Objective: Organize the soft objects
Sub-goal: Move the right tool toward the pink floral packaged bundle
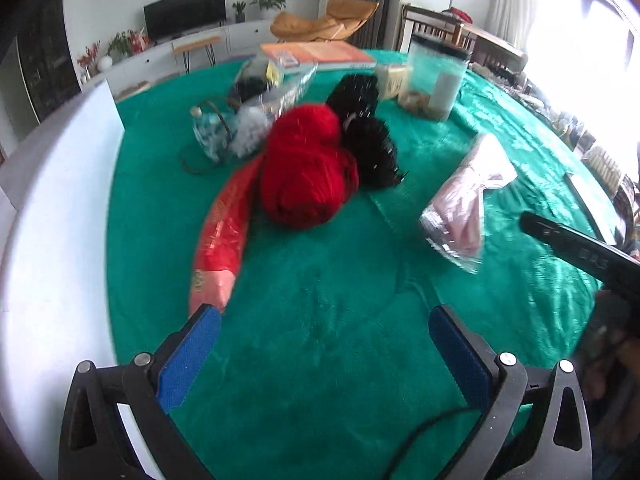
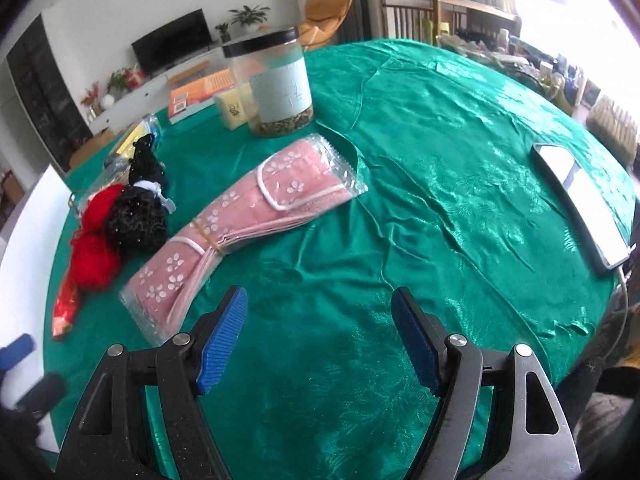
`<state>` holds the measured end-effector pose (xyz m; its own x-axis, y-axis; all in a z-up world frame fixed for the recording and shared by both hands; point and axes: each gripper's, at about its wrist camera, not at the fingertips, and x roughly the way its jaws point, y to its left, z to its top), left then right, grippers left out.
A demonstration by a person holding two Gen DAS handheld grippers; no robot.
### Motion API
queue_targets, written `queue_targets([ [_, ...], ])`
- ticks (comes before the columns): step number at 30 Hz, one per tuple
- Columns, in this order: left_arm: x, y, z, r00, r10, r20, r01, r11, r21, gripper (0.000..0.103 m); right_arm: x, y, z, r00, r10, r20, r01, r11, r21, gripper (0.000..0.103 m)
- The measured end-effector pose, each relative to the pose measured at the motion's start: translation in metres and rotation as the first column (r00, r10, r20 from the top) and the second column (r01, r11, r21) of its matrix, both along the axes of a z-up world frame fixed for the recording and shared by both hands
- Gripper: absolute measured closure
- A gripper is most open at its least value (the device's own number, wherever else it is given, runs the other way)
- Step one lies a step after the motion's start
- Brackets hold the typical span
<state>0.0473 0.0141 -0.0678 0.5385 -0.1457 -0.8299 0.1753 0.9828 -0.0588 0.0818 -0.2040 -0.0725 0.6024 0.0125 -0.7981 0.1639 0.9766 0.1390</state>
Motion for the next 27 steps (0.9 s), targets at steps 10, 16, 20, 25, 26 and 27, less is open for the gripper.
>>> queue_targets([
  [10,0.004,-0.002,-0.032,1.0,0.023,0.019,-0.024,0.998,0.058,0.0,-0.012,0.002,-0.013,0.999,-0.009,-0.036,0.006,0.997,-0.072,0.026],
  [16,-0.002,0.002,-0.03,0.999,0.023,0.045,-0.025,0.998,0.051,0.0,-0.011,0.001,-0.017,0.997,-0.013,-0.077,0.008,0.997,-0.07,0.026],
  [20,-0.001,0.002,-0.03,0.999,0.023,0.046,-0.026,0.998,0.05,0.0,-0.013,-0.001,-0.017,0.996,-0.02,-0.085,0.015,0.998,-0.059,0.026],
  [25,-0.001,0.002,-0.03,0.999,0.023,0.045,-0.025,0.998,0.05,0.0,-0.014,-0.001,-0.017,0.996,-0.018,-0.091,0.013,0.998,-0.061,0.023],
  [26,-0.002,0.002,-0.029,0.999,0.023,0.045,-0.025,0.998,0.051,0.0,-0.014,-0.002,-0.017,0.996,-0.018,-0.091,0.013,0.998,-0.061,0.023],
  [27,-0.002,0.002,-0.03,0.999,0.023,0.044,-0.025,0.998,0.051,0.0,-0.014,-0.002,-0.017,0.996,-0.018,-0.093,0.013,0.998,-0.06,0.022],
])
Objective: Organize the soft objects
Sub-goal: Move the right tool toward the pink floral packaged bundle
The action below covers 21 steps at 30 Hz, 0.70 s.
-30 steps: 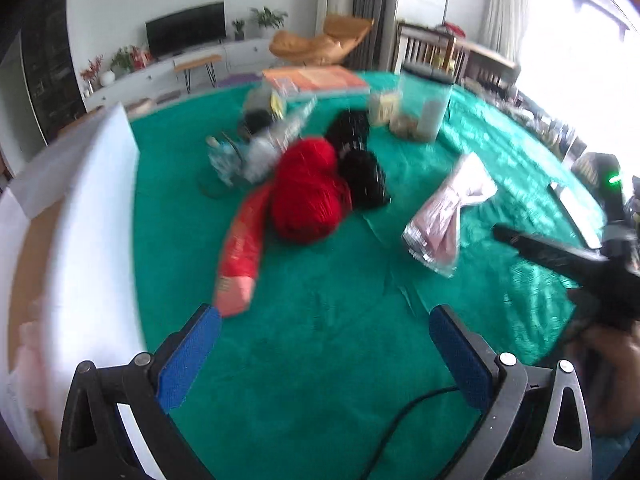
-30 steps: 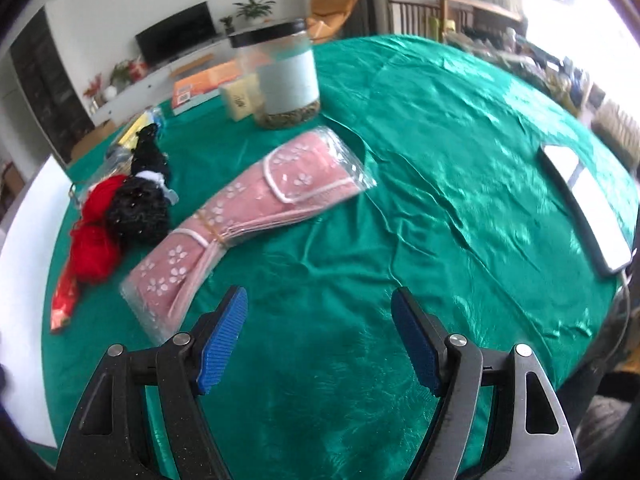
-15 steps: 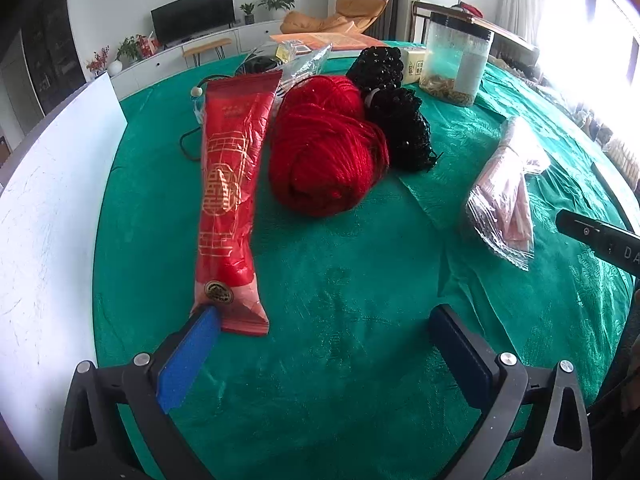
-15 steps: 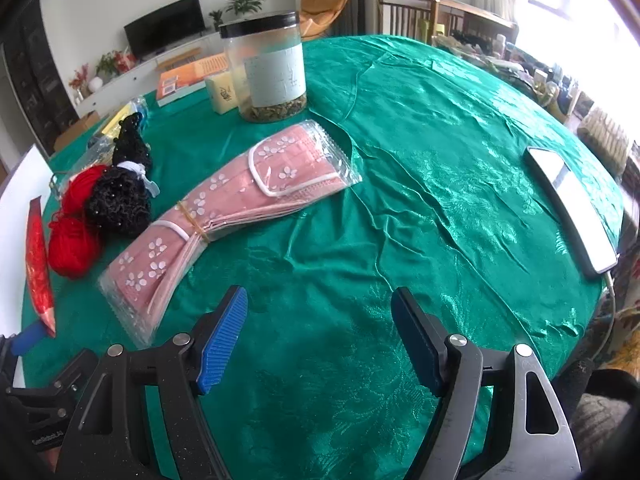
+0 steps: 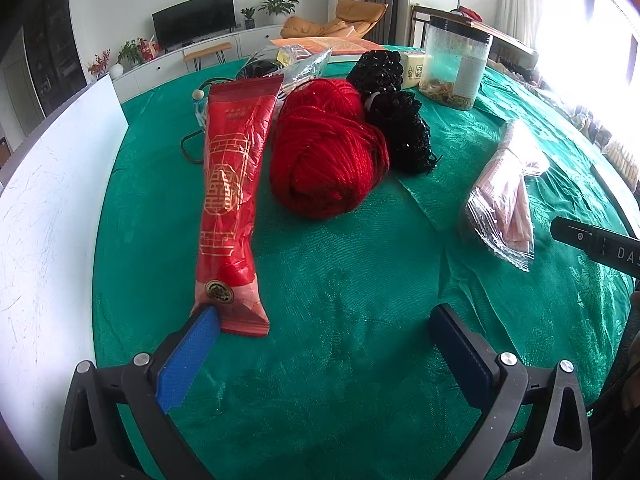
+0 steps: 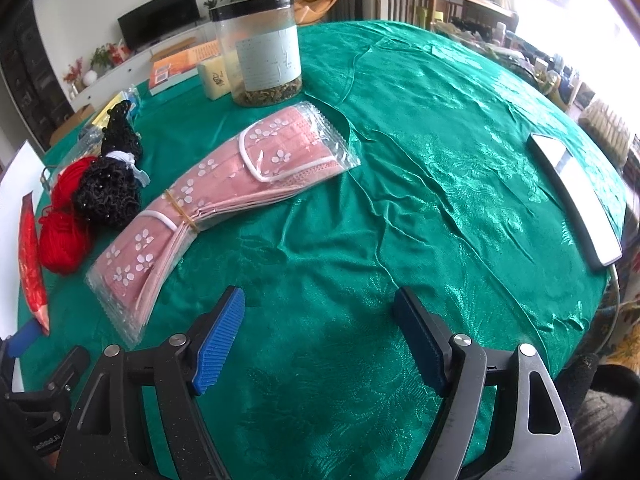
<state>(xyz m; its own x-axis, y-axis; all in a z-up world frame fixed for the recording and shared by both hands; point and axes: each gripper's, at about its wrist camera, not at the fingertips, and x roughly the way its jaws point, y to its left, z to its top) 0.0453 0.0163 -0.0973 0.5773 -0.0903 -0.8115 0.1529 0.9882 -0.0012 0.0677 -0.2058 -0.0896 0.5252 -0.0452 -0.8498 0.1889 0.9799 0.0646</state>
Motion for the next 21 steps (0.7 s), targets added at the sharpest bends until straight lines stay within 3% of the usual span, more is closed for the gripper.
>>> queue_targets([
  [21,0.0001,0.0001,0.0,1.0,-0.001,0.003,0.001,1.0,0.0,0.0,-0.0008,0.0019,0.0007,1.0,0.004,-0.009,-0.004,1.0,-0.015,0.021],
])
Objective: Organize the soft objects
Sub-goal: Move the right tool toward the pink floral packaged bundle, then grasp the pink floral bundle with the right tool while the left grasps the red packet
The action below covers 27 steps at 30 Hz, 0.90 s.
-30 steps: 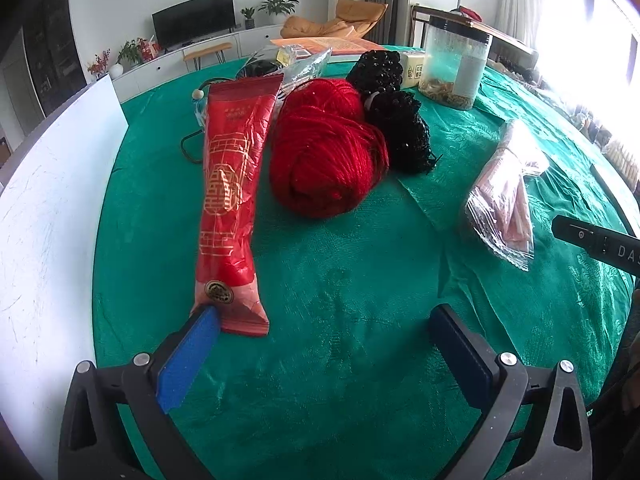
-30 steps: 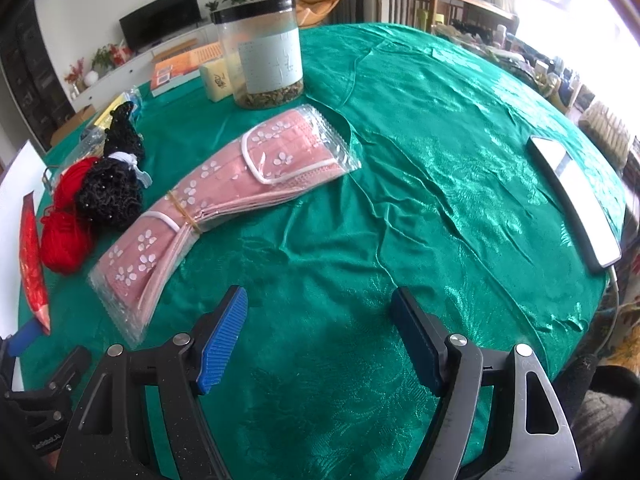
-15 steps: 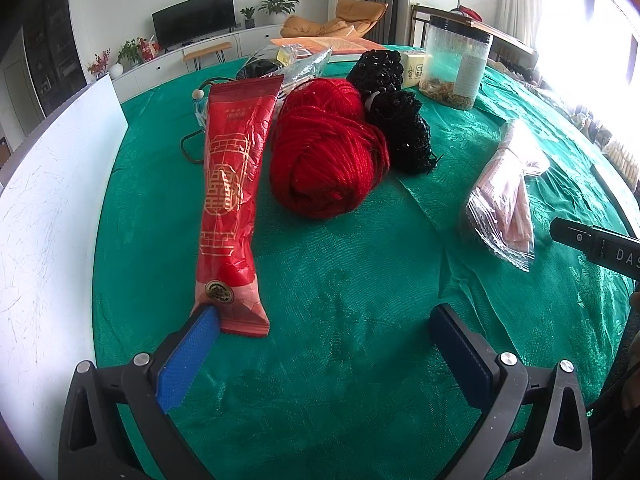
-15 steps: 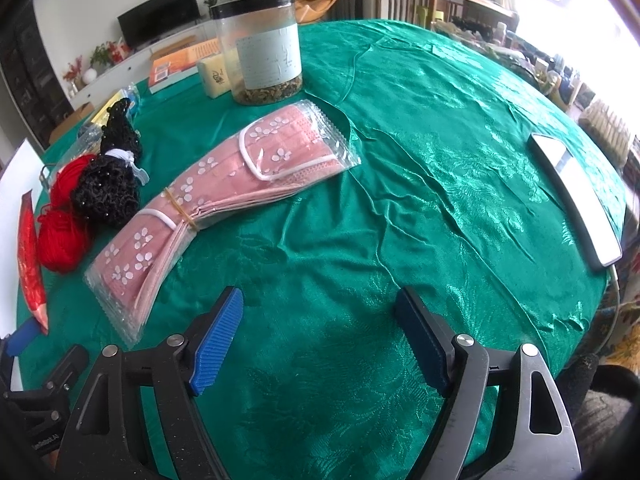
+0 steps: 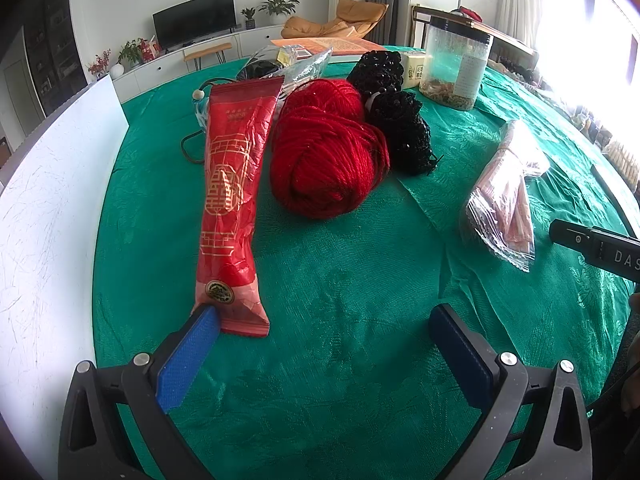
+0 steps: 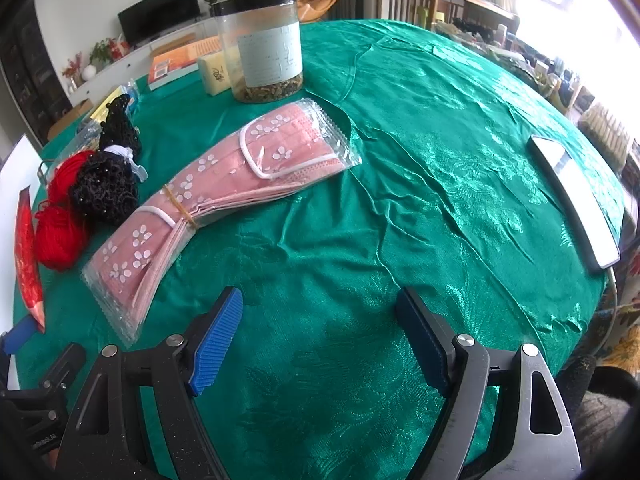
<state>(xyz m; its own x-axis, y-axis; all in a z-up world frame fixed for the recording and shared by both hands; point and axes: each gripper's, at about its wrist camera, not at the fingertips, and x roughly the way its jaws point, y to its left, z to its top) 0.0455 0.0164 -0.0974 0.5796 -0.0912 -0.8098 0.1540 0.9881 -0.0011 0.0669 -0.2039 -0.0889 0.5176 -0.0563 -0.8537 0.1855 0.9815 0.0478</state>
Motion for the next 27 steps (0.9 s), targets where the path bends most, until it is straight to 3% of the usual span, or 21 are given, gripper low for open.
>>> queue_targets([
  [6,0.0,0.0,0.0,1.0,0.0,0.001,0.0,1.0,-0.001,0.0,-0.001,-0.001,0.001,1.0,-0.004,0.007,0.004,1.0,0.017,0.021],
  [13,0.001,0.001,0.001,1.0,0.0,0.002,0.0,1.0,-0.002,0.0,-0.01,-0.025,0.009,0.993,-0.078,0.092,0.062,0.984,0.17,0.021],
  [16,0.001,0.001,0.0,1.0,0.0,0.002,0.0,1.0,-0.001,0.0,-0.005,-0.027,0.011,0.99,-0.05,0.132,0.008,0.954,0.298,0.021],
  [21,0.001,0.0,0.0,1.0,0.0,0.002,0.0,1.0,-0.001,0.0,0.032,-0.005,0.007,0.994,0.015,0.112,-0.065,0.888,0.456,0.021],
  [23,0.001,0.0,0.0,1.0,0.0,0.003,0.0,1.0,-0.002,0.0,0.05,0.013,0.009,0.993,0.058,0.103,-0.098,0.89,0.445,0.021],
  [27,0.001,0.001,0.0,1.0,-0.001,0.003,0.001,1.0,-0.002,0.0,0.077,0.043,0.005,0.992,0.127,0.017,-0.127,0.954,0.272,0.021],
])
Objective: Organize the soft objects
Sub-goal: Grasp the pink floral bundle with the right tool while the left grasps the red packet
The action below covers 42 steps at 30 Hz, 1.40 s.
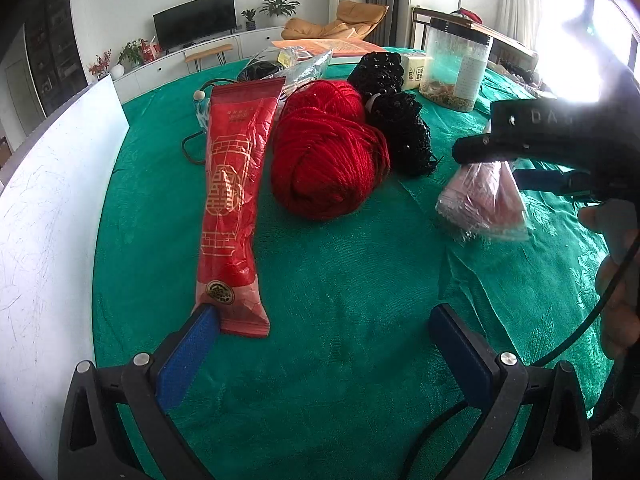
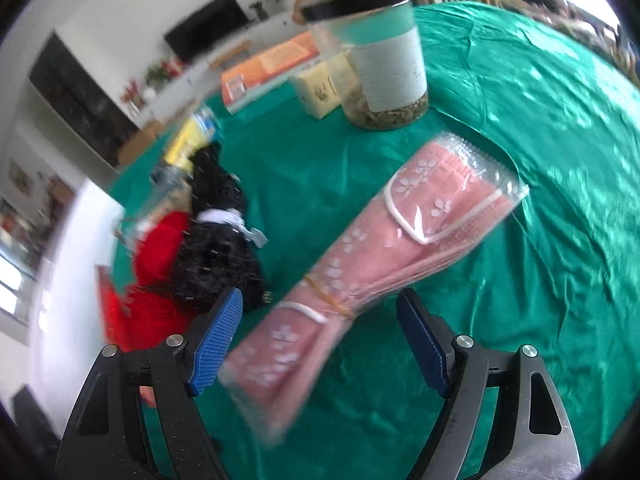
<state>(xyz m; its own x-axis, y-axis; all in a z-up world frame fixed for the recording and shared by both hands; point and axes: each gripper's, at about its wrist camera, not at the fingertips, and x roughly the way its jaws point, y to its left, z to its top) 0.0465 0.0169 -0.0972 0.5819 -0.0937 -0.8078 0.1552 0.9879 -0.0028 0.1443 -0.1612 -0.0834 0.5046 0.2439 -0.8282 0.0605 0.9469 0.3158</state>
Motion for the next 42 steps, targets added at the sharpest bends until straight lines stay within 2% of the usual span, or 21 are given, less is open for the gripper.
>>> queue_targets([
  [2,0.0,0.0,0.0,1.0,0.0,0.0,0.0,1.0,0.0,0.0,-0.002,-0.001,-0.001,0.999,0.031,0.012,-0.031,0.998,-0.046,0.024],
  [5,0.001,0.0,0.001,1.0,0.002,0.003,-0.002,1.0,0.0,0.0,-0.014,-0.015,-0.001,0.998,0.057,0.012,-0.055,0.984,-0.17,0.024],
  [7,0.001,0.0,0.001,1.0,0.007,0.004,-0.007,1.0,0.0,0.0,-0.024,-0.036,-0.001,0.999,0.029,0.029,-0.019,0.955,-0.295,0.024],
  [9,0.002,0.0,0.001,1.0,0.011,0.005,-0.011,1.0,0.0,0.0,-0.03,-0.058,-0.004,0.999,-0.006,0.041,0.019,0.944,-0.33,0.024],
  [10,0.002,0.0,0.002,1.0,0.011,0.005,-0.011,1.0,-0.001,0.0,-0.032,-0.068,-0.007,0.999,-0.03,0.034,0.039,0.946,-0.32,0.02],
  [13,0.001,0.001,0.003,1.0,-0.004,-0.018,0.004,1.0,-0.002,0.0,-0.041,-0.085,-0.004,0.993,-0.101,0.064,0.114,0.961,-0.252,0.021],
  [16,-0.01,0.009,0.008,0.999,0.01,-0.052,-0.013,0.999,-0.041,0.0,-0.047,-0.088,-0.005,0.99,-0.119,0.071,0.133,0.96,-0.248,0.021],
  [18,-0.018,0.013,0.016,0.999,0.016,-0.031,-0.018,0.998,-0.061,0.0,-0.052,-0.093,-0.004,0.988,-0.133,0.08,0.148,0.961,-0.235,0.021],
  [23,-0.001,0.014,0.037,0.995,0.085,0.046,-0.085,0.996,0.016,0.0,-0.046,-0.097,-0.005,0.984,-0.157,0.081,0.17,0.964,-0.205,0.021],
  [29,0.035,0.025,0.021,0.982,0.19,0.0,-0.19,0.982,0.013,0.002,-0.05,-0.096,-0.001,0.983,-0.163,0.09,0.178,0.963,-0.201,0.021],
  [36,0.057,0.04,-0.001,0.972,0.231,-0.054,-0.231,0.973,0.008,0.006,-0.051,-0.096,-0.001,0.982,-0.165,0.091,0.18,0.963,-0.199,0.021],
  [38,0.063,0.04,-0.001,0.971,0.236,-0.038,-0.236,0.972,0.007,0.008,-0.051,-0.096,0.0,0.982,-0.164,0.093,0.18,0.962,-0.203,0.021],
  [40,0.068,0.043,-0.001,0.971,0.238,-0.032,-0.238,0.971,0.004,0.014,-0.052,-0.096,0.001,0.981,-0.166,0.099,0.184,0.962,-0.204,0.021],
  [42,0.07,0.042,0.002,0.975,0.223,-0.018,-0.223,0.975,-0.002,0.036,-0.054,-0.096,0.003,0.979,-0.169,0.116,0.19,0.961,-0.202,0.021],
])
